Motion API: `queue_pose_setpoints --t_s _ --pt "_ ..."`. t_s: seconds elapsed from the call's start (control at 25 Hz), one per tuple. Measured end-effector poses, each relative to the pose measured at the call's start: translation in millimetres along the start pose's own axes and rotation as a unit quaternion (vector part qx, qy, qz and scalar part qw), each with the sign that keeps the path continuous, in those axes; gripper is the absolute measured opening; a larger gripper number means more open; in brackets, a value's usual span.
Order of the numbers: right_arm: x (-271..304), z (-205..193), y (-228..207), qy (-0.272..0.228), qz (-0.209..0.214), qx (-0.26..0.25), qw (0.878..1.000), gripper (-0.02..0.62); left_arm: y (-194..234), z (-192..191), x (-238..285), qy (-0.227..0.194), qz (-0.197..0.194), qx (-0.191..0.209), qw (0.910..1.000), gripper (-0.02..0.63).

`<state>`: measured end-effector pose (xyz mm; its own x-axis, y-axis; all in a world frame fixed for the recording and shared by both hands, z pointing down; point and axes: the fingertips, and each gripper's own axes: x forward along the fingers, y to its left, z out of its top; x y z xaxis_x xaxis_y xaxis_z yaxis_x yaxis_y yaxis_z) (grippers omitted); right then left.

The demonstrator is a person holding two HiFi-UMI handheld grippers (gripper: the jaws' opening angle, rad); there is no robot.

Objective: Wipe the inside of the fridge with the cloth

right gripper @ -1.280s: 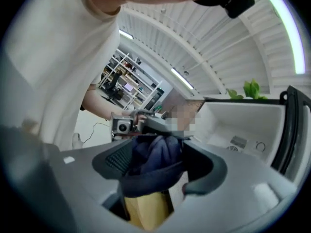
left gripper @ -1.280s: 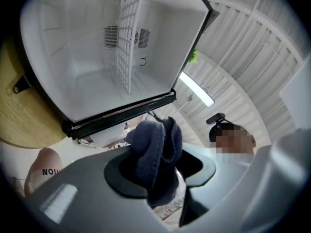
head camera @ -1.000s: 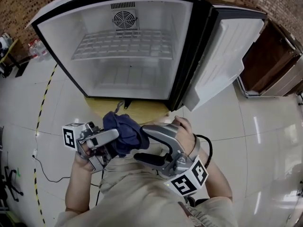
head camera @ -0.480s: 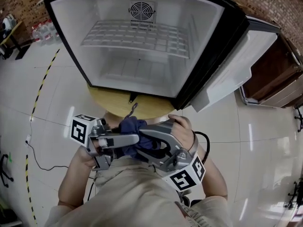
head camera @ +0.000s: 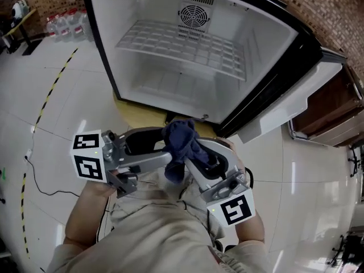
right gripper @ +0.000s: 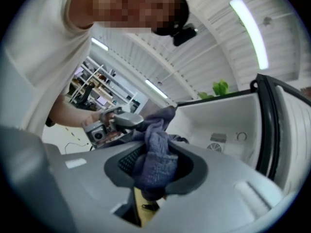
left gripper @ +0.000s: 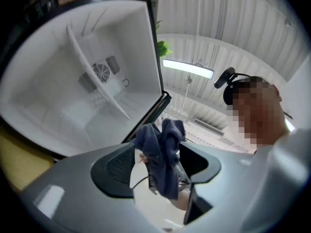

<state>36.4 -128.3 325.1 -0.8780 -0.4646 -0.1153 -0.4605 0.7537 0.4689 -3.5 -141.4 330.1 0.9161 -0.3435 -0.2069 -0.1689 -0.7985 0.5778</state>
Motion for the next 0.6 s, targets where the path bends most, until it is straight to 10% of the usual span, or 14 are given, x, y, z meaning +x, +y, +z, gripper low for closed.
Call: queue_pose_setpoints --t_s 0.2,0.32,0.6 --pt "23.0 3.9 -49.9 -0.009 -0.097 -0.002 0.995 0.109 29.5 64.7 -71.1 -0.063 0.134 0.086 0.9852 0.229" --pt "63.5 -26.7 -55.0 0.062 -0.109 -0.08 0.989 0.109 45.2 87.7 -106.6 -0.076 0.234 0.156 0.9566 0.023" --pt "175.6 -86.0 -83.5 0.147 -0.14 -0.152 0.967 0.11 73.2 86.5 -130.1 -0.048 0.327 0.201 0.922 0.022"
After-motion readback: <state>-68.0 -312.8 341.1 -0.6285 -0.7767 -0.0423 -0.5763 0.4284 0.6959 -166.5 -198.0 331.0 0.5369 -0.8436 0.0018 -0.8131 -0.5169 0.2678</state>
